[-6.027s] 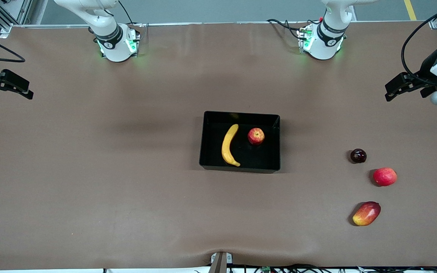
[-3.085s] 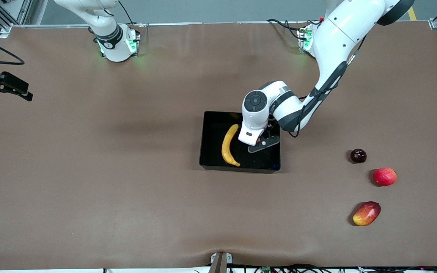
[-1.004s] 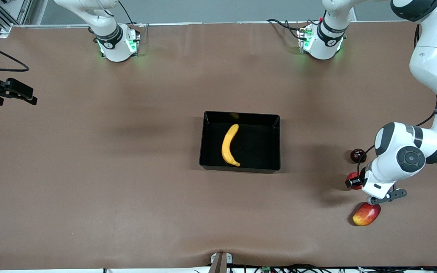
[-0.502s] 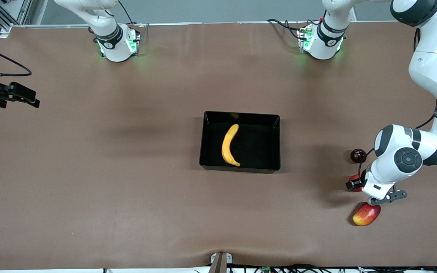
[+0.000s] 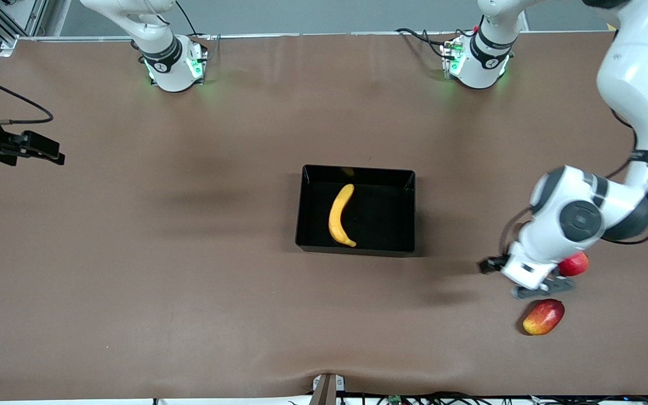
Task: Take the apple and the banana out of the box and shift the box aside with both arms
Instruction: 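Grasp the banana in the tray with the left gripper while the right gripper approaches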
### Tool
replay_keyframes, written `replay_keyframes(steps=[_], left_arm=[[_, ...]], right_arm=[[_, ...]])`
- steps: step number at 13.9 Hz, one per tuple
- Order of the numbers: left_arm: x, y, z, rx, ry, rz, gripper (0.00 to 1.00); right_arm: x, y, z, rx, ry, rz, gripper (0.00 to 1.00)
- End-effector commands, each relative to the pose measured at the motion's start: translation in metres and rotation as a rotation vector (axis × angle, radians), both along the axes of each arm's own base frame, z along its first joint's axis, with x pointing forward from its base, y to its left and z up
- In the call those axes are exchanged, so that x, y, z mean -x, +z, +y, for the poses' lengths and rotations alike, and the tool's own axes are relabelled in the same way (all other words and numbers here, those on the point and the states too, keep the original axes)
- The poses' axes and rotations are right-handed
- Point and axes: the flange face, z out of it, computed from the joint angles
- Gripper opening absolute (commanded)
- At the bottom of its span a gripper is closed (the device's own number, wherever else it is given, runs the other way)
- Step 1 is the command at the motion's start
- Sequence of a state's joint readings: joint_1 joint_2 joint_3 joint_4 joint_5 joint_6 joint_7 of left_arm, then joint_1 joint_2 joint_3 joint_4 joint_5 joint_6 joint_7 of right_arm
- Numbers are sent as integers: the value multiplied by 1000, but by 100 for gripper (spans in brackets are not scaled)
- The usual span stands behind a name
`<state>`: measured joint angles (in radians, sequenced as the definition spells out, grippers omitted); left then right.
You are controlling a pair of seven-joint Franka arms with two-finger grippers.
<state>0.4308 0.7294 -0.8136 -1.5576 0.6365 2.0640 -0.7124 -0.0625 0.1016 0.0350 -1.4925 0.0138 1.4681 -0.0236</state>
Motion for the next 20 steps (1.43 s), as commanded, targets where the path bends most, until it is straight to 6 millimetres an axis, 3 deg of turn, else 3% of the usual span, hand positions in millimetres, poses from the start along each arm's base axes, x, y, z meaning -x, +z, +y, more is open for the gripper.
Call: replay_keyframes(steps=[1,3,7,9,11,14,16,20], left_arm=[[32,24,-72,14,3,52,100],[61,23,-140,3,-32,69,100],[103,10,-235,44,-159,48,100],[107,0,-251,90,-176,36,100],[127,-5,-287,123,-208,21,100],[144,-45,-317,89,-190,-13,100],[143,-70,-325,120,-195,-49,100],[159,-104,-341,132,-224,-18,100]], right_arm=[[-3,-2,-2,-2,5,0,100],[-4,-4,-3,-4,2,1,100],[-7,-11,-12,-55,-24,11,100],[-13,-25,-15,-103,-41,32,100],[-18,-33,-13,-127,-44,37,100],[-27,-47,-6,-133,-39,37,100],[-31,-59,9,-134,-23,60,100],[-30,-59,40,-135,24,69,100]])
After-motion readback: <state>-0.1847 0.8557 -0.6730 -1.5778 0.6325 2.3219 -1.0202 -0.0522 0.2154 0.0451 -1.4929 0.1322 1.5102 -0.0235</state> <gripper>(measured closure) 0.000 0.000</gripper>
